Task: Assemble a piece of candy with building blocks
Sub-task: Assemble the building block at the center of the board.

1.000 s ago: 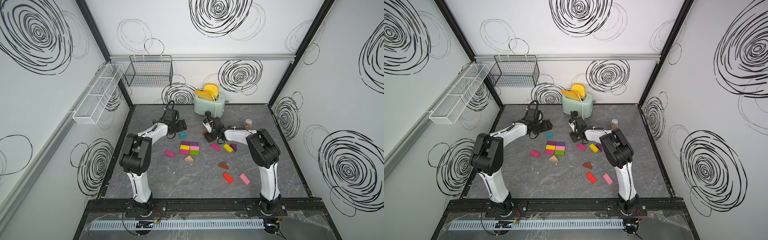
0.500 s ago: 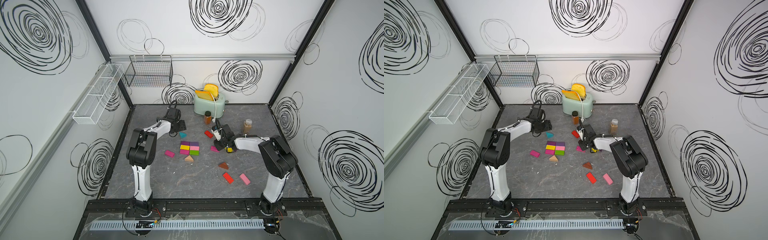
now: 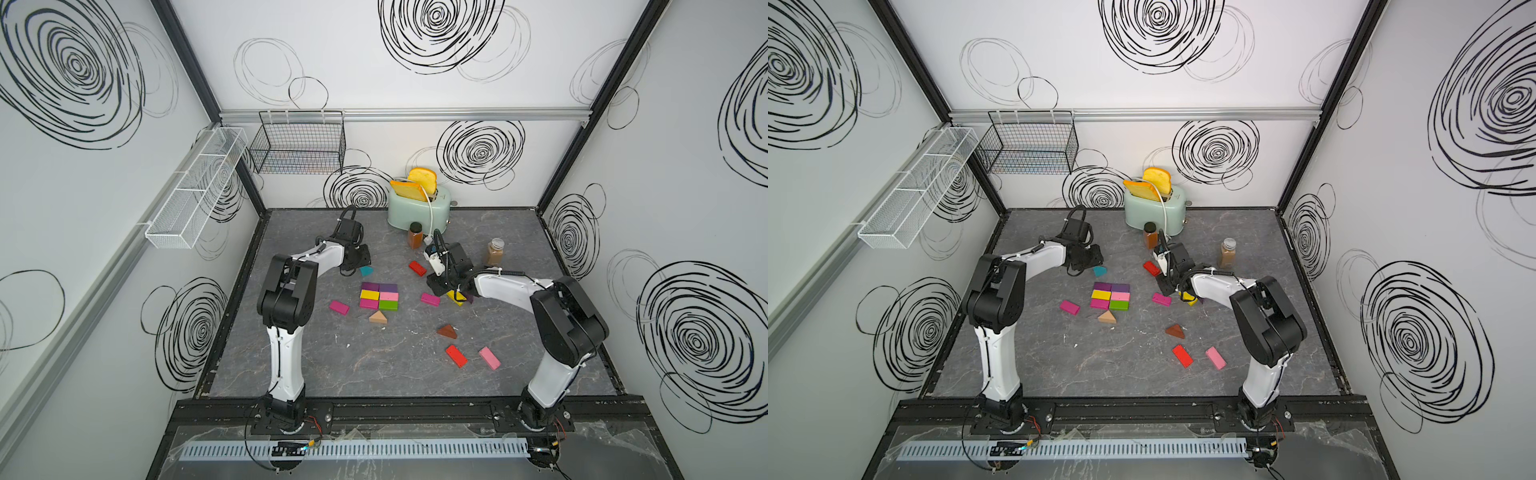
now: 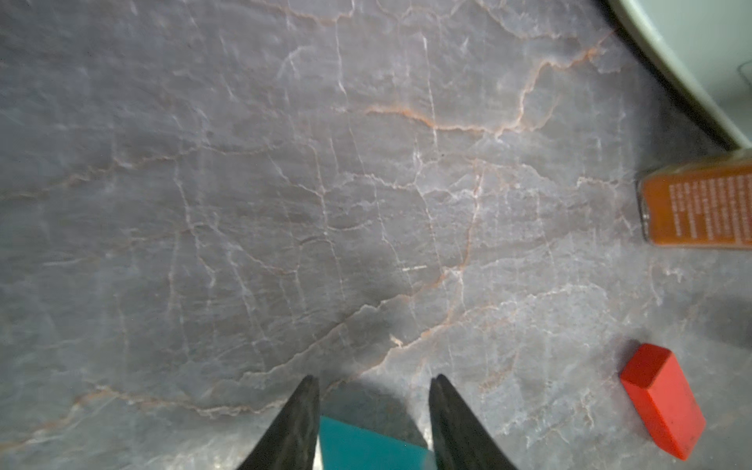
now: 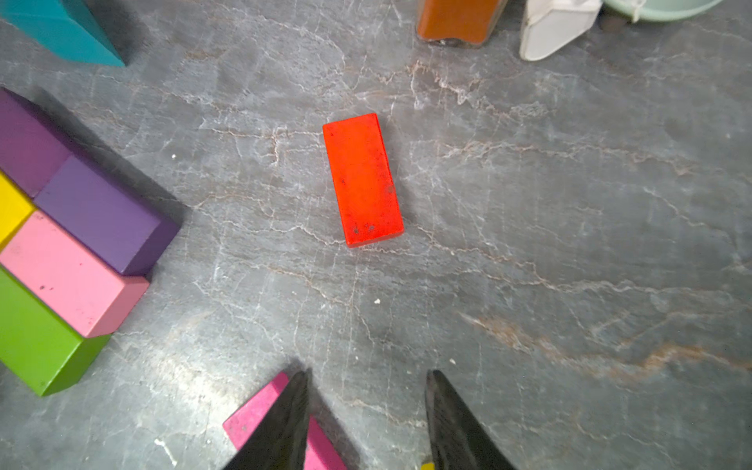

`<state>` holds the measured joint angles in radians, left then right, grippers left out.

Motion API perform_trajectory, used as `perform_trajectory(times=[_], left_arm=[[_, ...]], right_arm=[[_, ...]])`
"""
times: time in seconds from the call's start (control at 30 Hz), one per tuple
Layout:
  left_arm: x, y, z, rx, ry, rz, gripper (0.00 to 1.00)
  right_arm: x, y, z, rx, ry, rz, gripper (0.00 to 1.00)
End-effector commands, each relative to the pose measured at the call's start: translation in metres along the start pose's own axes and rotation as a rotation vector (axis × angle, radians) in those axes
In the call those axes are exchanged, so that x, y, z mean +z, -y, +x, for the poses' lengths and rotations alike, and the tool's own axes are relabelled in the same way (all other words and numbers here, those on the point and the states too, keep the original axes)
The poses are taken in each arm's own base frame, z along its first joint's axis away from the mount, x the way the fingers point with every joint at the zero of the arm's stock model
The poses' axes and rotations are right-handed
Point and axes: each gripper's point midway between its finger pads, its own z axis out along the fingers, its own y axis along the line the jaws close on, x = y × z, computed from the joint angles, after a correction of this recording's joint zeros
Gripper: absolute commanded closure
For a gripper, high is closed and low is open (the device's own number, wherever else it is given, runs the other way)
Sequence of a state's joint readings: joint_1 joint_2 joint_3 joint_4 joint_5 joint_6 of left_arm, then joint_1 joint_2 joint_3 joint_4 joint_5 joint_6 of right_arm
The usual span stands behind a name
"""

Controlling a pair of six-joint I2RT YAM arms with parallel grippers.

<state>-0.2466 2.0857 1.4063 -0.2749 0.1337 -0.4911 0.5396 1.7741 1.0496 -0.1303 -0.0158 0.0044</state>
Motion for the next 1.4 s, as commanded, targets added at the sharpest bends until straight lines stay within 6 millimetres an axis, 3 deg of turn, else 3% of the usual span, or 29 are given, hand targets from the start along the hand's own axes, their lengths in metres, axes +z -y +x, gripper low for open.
perform_trajectory(times=[0.0,0.5,0.8,1.17,1.37], left_arm=[[-0.004,0.01,0.006,-0.024,0.003,0.051,0.53],[-0.011,0.03,0.022,-0.097,-0.015,0.151,0.61],[-0.022,0.045,0.022,-0.134,-0.007,0.196,0.6],[-0.034,0.042,0.022,-0.115,0.01,0.168,0.54],[-0.045,0.035,0.023,-0.108,0.023,0.166,0.51]], right_arm=[[-0.008,0.0,-0.003,0.002,0.006,-0.005,0.5],[-0.012,0.005,-0.005,0.004,0.02,0.004,0.49],[-0.015,0.008,-0.006,0.004,0.031,0.006,0.49],[-0.018,0.005,-0.007,0.001,0.039,-0.013,0.48],[-0.023,-0.025,-0.019,-0.082,0.067,-0.1,0.47]])
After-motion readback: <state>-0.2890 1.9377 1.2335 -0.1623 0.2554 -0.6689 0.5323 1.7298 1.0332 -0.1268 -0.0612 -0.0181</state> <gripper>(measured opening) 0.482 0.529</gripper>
